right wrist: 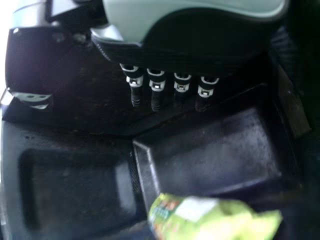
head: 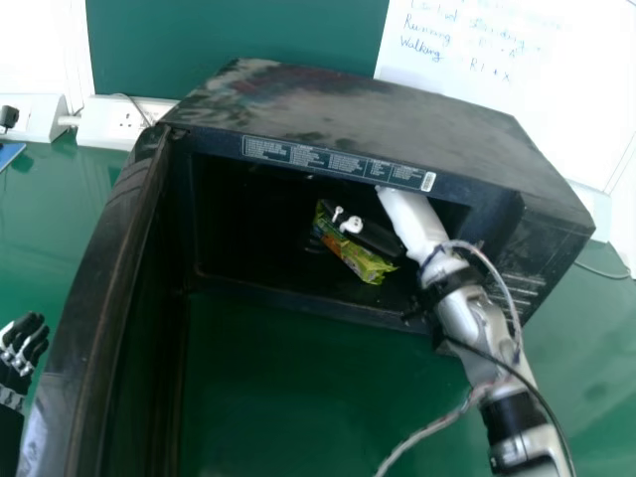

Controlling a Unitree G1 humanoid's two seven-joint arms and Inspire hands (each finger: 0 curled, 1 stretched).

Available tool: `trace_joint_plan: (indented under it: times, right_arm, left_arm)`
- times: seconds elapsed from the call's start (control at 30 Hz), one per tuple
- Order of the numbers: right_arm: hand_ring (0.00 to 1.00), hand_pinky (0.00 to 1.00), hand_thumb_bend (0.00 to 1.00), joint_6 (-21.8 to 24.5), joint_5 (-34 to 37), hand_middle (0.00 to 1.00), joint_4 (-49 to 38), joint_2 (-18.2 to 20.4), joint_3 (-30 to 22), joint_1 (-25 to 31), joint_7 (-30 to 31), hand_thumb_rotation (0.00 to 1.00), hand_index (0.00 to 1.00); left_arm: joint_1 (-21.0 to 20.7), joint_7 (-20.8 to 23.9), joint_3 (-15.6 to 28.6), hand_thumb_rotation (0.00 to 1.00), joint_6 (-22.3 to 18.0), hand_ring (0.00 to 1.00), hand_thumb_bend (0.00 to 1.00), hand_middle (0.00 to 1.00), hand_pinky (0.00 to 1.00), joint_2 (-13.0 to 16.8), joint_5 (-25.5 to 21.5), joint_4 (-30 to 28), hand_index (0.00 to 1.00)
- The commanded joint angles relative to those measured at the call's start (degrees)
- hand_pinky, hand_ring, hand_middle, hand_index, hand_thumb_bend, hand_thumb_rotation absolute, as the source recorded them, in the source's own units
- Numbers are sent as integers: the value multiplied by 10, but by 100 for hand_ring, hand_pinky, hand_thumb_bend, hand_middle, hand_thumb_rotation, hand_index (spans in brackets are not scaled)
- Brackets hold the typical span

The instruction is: Put biscuit inside oven

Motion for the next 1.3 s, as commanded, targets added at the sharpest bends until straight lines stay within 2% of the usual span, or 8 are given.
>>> trace_joint_plan:
  times: [0.0,0.17,0.3,0.47,0.63,0.9,1.07,1.27]
  right_arm:
    - [100,100,80,21,16,100,-31,-23,-27,38,15,100,100]
    - [100,100,81,28,33,100,-113,-34,-57,96,53,100,100]
    - [100,100,80,24,78,100,-172,-38,-92,150,90,100,100]
    - [100,100,80,27,121,100,-236,-51,-129,211,135,100,100]
    - [100,100,80,31,147,100,-278,-57,-153,249,165,100,100]
    - [100,100,81,-11,246,100,-307,-50,-204,308,202,100,100]
    - [100,100,80,21,337,100,-348,-48,-236,351,247,100,100]
    - [100,100,80,81,446,100,-395,-48,-277,400,299,100,100]
  left_arm:
    - [5,0,0,100,-2,84,85,91,76,3,-5,4,89]
    - [5,-2,0,100,1,86,86,91,80,7,-11,4,89]
    - [5,-2,-1,100,0,87,87,91,82,7,-10,4,90]
    - [6,-3,0,100,0,88,90,91,80,9,-9,4,88]
    - [5,-5,1,100,-2,86,88,91,73,10,-11,6,89]
    - [4,-1,-1,100,4,87,88,91,76,12,-11,2,90]
    - [-1,2,0,100,2,89,85,91,79,13,-5,4,91]
    - [-5,5,2,100,3,95,88,95,93,16,-2,3,94]
